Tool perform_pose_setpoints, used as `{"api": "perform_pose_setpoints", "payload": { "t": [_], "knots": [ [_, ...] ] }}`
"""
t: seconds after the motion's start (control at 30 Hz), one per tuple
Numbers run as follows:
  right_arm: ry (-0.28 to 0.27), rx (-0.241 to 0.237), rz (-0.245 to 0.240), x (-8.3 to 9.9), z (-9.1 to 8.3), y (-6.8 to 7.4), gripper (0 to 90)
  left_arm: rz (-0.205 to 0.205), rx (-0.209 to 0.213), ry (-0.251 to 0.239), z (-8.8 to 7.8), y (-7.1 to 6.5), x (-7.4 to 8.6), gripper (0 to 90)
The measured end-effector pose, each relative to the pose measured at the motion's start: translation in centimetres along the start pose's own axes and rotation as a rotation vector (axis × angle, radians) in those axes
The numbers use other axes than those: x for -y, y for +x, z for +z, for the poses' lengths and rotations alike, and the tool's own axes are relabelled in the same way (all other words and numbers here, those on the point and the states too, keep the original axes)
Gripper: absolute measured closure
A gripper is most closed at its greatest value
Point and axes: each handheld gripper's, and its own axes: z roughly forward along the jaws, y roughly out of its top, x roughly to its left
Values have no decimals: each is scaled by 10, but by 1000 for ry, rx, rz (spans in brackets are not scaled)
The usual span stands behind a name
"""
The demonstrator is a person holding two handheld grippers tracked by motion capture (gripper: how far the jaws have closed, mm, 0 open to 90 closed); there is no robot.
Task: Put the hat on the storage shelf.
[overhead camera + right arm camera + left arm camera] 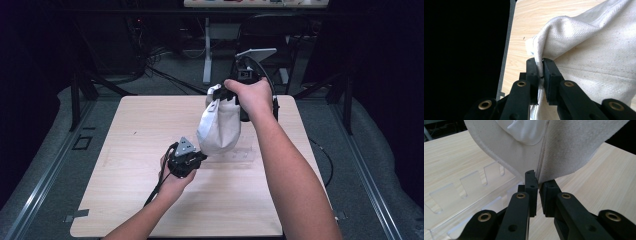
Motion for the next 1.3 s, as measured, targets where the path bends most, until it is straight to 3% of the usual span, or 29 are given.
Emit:
{"api": "perform_pose_setpoints", "payload": {
  "t": [0.33, 0.63, 0.73, 0.8, 0.97, 1.17, 1.3],
  "knots": [
    [26, 31, -15, 4, 13, -6, 838, -56, -18, 8, 4, 1, 13, 856],
    [37, 34, -14, 6, 22, -15, 838, -63, -29, 45, 6, 1, 16, 859],
    [46, 58, -11, 8, 26, -19, 838, -41, -43, 99, 12, -1, 20, 860],
    [38, 62, -4, 8, 28, -19, 838, -42, -39, 103, 12, -1, 21, 860],
    [43, 59, 2, 8, 29, -28, 837, -51, -38, 85, 12, -1, 22, 854],
    [40, 58, 2, 8, 29, -28, 837, -61, -35, 72, 12, 0, 23, 835],
    [42, 59, 0, 8, 29, -28, 837, -57, -33, 73, 12, -1, 24, 778]
  ]
}}
